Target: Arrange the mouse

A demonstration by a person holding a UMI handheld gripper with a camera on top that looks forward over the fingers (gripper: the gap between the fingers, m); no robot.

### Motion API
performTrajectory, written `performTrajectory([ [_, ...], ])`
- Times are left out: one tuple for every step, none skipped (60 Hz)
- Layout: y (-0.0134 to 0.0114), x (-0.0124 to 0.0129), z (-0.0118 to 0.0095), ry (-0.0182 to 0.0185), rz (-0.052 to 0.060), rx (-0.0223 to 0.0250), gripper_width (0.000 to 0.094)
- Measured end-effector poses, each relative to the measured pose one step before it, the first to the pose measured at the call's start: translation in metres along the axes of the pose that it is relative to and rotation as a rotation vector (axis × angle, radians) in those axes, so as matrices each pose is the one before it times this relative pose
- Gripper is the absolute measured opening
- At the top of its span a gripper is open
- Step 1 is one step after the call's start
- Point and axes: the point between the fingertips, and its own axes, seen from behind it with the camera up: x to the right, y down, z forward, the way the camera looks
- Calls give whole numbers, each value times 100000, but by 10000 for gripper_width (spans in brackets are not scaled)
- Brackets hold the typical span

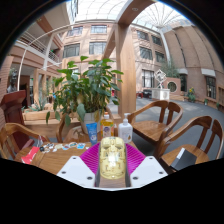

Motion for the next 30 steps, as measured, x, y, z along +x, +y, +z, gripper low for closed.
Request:
performTrajectory([
  [-1352, -1065, -443, -963, 701, 1930, 342],
  [-1011, -737, -334, -1202, 404, 1647, 341],
  [-892, -989, -485, -1366, 486, 1703, 339],
  [-791, -1031, -457, -1467, 451, 1550, 340],
  [-626, -1115, -430, -1558, 338, 1328, 340],
  [-487, -1226, -383, -1640, 329, 1008, 340],
  [-267, -1214, -320, -1708, 244, 614, 340],
  [-113, -1241, -220, -1723, 69, 273, 340],
  [333, -1865, -626, -1490, 0, 670, 339],
  [-401, -857, 512, -1728, -306, -812, 339],
  [326, -1216, -31, -1743, -190, -756, 339],
  [507, -1209, 27, -1708, -102, -1008, 339],
  [677, -1248, 86, -1644, -219, -1349, 338],
  [1454, -1493, -357, -1772, -383, -1737, 338],
  [1054, -1152, 198, -1450, -333, -2178, 337],
  [1181, -1186, 283, -1485, -205, -2368, 338],
  [1255, -1169, 325, -1470, -83, -2383, 337],
  [2628, -1759, 168, -1319, -26, -1482, 338],
  [156, -688, 695, -1382, -50, -3401, 337],
  [1368, -947, 445, -1349, -51, -2874, 337],
  [1457, -878, 502, -1143, -141, -2939, 340],
  [1509, -814, 478, -918, -316, -3106, 340],
  [1800, -871, 468, -949, -371, -3155, 340],
  [2226, -929, 903, -803, -226, -2291, 340],
  [882, -760, 25, -327, -110, -2673, 340],
  [1182, -602, 414, -401, -130, -2470, 340],
  [1132, -489, 403, -133, -383, -2289, 340],
  [1046, -403, 362, 121, -700, -2077, 341],
  [1083, -164, 700, 241, -897, -1866, 341],
  [860, -254, 315, 554, -808, -1542, 343],
])
